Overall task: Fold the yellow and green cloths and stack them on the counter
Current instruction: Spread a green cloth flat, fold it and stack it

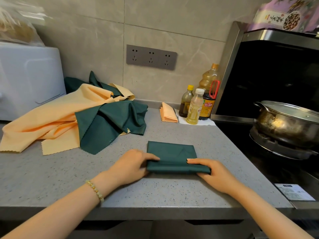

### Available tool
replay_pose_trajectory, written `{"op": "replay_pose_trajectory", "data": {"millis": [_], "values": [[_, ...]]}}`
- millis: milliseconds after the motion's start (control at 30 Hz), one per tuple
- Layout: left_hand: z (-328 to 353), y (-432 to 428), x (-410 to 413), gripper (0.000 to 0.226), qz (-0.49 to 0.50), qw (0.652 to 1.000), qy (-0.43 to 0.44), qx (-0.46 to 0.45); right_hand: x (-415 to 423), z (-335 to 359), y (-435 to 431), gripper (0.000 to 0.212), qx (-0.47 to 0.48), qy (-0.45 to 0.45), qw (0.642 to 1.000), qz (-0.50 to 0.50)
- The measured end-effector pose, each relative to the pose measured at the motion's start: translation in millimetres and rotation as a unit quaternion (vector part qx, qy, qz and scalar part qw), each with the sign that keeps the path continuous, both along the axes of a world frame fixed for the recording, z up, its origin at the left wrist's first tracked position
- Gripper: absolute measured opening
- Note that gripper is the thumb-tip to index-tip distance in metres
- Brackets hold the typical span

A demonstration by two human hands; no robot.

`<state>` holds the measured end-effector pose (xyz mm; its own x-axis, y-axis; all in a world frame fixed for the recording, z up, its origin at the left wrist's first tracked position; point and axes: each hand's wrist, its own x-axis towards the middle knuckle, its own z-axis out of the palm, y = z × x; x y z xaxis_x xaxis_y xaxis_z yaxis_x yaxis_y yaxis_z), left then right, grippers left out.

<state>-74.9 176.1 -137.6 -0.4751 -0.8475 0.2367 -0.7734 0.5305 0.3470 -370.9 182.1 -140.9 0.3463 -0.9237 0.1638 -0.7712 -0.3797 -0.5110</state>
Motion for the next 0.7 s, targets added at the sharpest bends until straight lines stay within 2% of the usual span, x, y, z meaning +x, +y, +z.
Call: {"op": "replay_pose_trajectory", "data": {"millis": [67,167,267,333,400,500,600,700], "values": [[-3.0,-9.4,-0.3,0.038,0.029,0.992,0.12,0.036,5.3,1.2,-6.3,0.027,0.028,-0.112,0.993,-0.037],[-5.4,-24.9,-3.0,0.028,0.073,0.965,0.24,0.082,14.7,4.4,-17.1,0.011,0.039,-0.223,0.968,-0.111],[-6.1,-37.9,-8.5,0.036,0.14,0.927,0.327,0.122,22.5,2.4,-30.9,0.018,0.025,-0.251,0.943,-0.214],[-3.7,-44.1,-11.2,0.041,0.165,0.916,0.337,0.143,27.8,1.5,-38.1,0.019,0.021,-0.244,0.935,-0.254],[2.5,-49.1,-14.1,0.053,0.184,0.918,0.31,0.163,31.1,2.6,-44.1,0.019,0.022,-0.215,0.939,-0.268],[11.8,-57.2,-22.3,0.072,0.211,0.953,0.164,0.143,31.7,4.9,-50.8,0.016,0.04,-0.182,0.941,-0.284],[15.4,-58.2,-41.4,0.061,0.159,0.981,0.068,0.086,36.4,8.2,-51.3,0.029,0.056,-0.141,0.945,-0.289],[6.2,-58.3,-60.9,0.045,0.136,0.989,-0.004,0.065,40.2,7.5,-49.4,0.052,-0.011,-0.051,0.961,-0.271]]}}
